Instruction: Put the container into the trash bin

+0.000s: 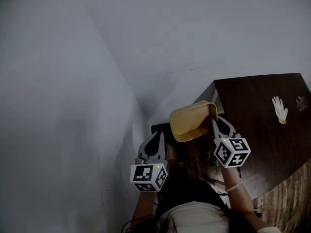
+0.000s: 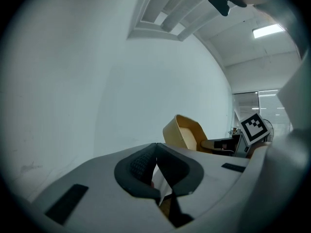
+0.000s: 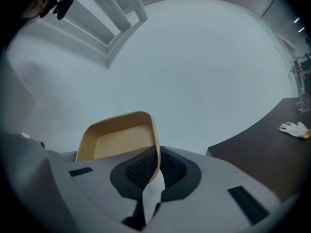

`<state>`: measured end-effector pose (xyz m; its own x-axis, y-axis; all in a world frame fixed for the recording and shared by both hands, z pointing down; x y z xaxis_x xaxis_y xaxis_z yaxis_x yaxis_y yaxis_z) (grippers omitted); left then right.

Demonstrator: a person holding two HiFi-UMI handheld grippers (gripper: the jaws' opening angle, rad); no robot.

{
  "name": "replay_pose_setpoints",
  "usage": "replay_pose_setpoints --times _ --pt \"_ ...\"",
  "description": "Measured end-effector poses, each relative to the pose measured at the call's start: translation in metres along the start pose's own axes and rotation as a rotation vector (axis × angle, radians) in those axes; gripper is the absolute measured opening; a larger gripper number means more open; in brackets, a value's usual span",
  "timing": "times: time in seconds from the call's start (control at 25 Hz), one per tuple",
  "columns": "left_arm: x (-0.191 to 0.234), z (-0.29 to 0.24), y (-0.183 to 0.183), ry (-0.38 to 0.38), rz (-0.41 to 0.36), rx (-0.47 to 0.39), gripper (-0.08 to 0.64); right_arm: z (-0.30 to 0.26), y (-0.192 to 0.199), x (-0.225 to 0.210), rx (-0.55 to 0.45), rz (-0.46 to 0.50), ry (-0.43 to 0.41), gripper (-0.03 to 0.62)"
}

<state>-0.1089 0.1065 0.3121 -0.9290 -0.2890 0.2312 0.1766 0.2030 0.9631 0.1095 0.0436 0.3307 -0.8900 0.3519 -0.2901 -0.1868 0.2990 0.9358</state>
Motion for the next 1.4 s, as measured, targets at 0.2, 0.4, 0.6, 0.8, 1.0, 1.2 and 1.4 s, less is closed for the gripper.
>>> replay_pose_setpoints --times 0.2,0.4,0.6,0.8,1.0,1.2,1.4 --pt "0.015 -0.035 0.007 -0.013 0.002 0.022 0.020 -0.040 0.001 -0.014 0.019 0.028 -0.005 0.015" --pt "0.026 -0.065 0.012 -0.060 0.013 0.025 0.020 -0.076 0.002 -0.032 0.051 0.042 -0.026 0.015" --pt "0.035 -0.101 0.020 -0.106 0.033 -0.014 0.020 -0.111 0.007 -0.053 0.090 0.056 -0.066 0.015" --pt "0.047 -0.126 0.038 -0.131 0.032 -0.006 0.020 -0.139 0.023 -0.062 0.123 0.088 -0.102 0.015" --pt "0.064 -0.133 0.057 -0.155 0.054 0.000 0.020 -0.157 0.044 -0.063 0.156 0.119 -0.112 0.015" --pt "0.083 -0.146 0.077 -0.165 0.063 0.022 0.020 -0.173 0.068 -0.063 0.186 0.171 -0.095 0.017" --pt "0.106 -0.162 0.102 -0.166 0.081 0.032 0.020 -0.195 0.097 -0.066 0.218 0.231 -0.091 0.019"
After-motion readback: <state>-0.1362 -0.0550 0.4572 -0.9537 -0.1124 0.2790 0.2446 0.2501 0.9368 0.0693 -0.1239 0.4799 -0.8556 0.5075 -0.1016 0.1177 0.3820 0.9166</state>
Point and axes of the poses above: the fingertips, and each gripper's own axes: z backward along the fingers, x to its left, y out of its underside, the point moved 4 cm from there along z, backward along the fingers, and after that the axes turned 2 degrees about z, right-handed, at the moved point
